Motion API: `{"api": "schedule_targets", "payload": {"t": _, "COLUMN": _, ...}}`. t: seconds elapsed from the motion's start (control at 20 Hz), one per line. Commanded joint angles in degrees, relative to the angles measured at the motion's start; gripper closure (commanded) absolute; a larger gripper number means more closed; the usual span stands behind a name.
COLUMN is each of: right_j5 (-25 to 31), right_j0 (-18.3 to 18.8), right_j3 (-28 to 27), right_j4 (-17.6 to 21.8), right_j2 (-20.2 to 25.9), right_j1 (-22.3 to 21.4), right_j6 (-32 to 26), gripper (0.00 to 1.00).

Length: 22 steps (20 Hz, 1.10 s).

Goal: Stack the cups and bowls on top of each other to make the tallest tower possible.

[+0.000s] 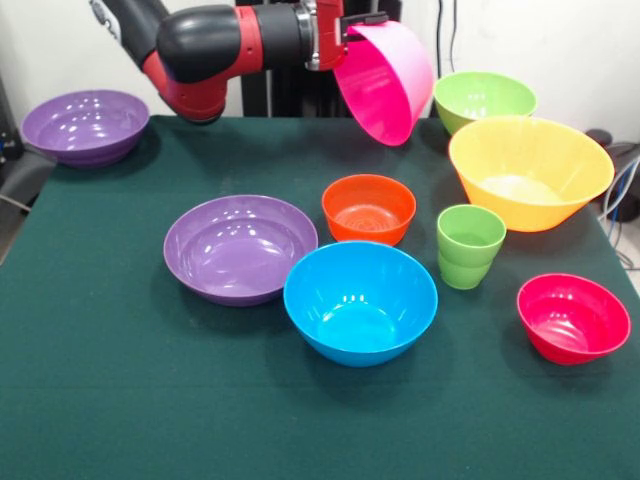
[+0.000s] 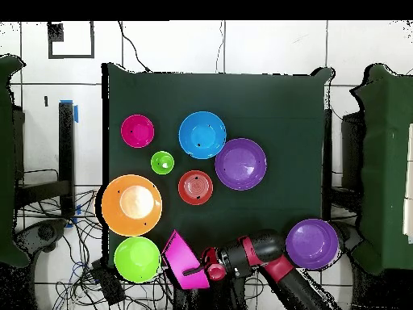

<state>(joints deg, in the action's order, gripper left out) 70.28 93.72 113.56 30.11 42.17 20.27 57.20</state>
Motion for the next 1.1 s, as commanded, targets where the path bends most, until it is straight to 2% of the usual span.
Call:
{"api": "schedule_targets", "payload": {"t": 0.05, "right_j5": -2.65, "right_j0": -1.94, "right_j3": -14.51, "right_j4": 4.21, "right_j2": -4.2, "right_j1": 2.56, "right_j6": -14.55, "gripper": 1.0}}
{"api": "schedule_targets", "payload": {"t": 0.45, "right_j5": -1.23, "right_j0": -0.53, "right_j3": -15.51, "right_j4": 1.82, "right_j2": -5.88, "right_j1": 3.63, "right_j6": -13.34, "gripper": 1.0}}
{"api": "schedule_targets", "payload": {"t": 1.1, "right_j5": -0.01, "right_j0": 0.63, "right_j3": -16.22, "right_j4": 1.87, "right_j2": -5.16, "right_j1": 3.28, "right_j6": -13.17, "gripper": 1.0}}
